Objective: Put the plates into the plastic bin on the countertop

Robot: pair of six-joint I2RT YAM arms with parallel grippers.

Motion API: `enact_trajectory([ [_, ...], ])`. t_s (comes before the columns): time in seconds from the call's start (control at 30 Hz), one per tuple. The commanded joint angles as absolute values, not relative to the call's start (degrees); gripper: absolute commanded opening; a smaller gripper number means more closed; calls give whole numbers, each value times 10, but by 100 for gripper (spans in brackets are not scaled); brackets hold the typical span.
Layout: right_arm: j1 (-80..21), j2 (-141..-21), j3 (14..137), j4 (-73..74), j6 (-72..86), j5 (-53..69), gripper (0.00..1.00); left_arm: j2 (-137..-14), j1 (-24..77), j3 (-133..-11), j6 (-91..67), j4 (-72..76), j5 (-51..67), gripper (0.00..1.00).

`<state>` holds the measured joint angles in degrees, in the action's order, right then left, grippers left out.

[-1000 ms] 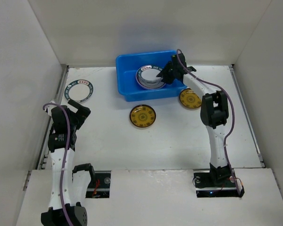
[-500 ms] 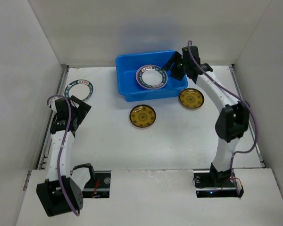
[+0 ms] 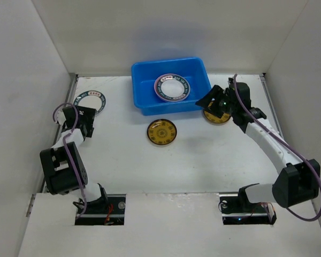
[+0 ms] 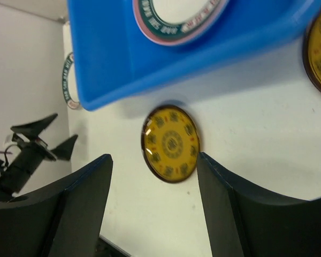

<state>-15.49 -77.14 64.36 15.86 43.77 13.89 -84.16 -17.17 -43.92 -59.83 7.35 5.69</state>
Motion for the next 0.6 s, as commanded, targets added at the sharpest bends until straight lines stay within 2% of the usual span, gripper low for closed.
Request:
enact_trajectory([
  [0.0, -145, -710, 606, 98, 430, 165, 70, -870, -184, -418, -657, 214, 73, 88],
  [0.23, -126, -646, 554, 98, 429, 168, 70, -995, -195, -408, -715, 393, 76, 75],
  [0.47, -114, -619, 534, 103, 435, 166, 70, -1087, -193, -447, -739, 453, 74, 61],
  [0.57, -110, -615, 533, 105, 435, 165, 70, -1112, -192, -461, -740, 455, 72, 51],
])
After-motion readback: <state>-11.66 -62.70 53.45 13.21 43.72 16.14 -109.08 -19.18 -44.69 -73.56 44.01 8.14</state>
